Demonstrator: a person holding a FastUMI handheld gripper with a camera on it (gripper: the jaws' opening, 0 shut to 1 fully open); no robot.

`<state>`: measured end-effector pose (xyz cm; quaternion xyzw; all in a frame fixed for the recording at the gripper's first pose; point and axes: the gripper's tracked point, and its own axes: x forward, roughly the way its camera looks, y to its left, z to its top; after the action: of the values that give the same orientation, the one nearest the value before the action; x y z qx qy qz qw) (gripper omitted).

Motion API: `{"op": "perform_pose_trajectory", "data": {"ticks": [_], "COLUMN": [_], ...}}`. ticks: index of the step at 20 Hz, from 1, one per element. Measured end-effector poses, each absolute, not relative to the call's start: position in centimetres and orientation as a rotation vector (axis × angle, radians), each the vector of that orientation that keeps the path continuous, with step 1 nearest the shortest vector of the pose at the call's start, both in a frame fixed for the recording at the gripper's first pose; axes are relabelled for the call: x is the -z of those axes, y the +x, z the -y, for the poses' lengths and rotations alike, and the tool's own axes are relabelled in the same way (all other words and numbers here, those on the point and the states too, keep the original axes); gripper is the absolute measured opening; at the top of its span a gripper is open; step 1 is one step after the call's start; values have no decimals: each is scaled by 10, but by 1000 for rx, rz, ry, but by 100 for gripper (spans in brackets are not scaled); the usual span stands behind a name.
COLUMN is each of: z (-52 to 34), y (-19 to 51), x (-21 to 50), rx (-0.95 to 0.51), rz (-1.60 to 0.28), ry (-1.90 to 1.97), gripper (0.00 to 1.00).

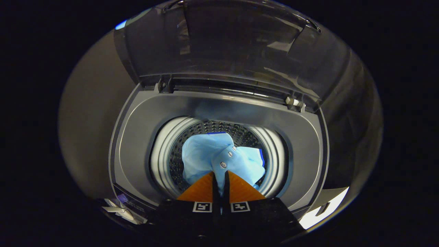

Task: Put the clothes into the washing machine and then close the washing machine lid.

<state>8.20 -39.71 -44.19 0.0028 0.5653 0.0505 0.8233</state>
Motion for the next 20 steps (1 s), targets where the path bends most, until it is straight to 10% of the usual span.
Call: {"op": "perform_pose_trajectory", "data": {"ticks": [14, 17, 20], "z": [403, 396, 401], "y": [108, 109, 113], "x": [442, 439, 430], "rx": [-64, -78, -36], "rz": [-1131, -1144, -1120], "ry": [194, 196, 204], "gripper": [17, 100, 100]}}
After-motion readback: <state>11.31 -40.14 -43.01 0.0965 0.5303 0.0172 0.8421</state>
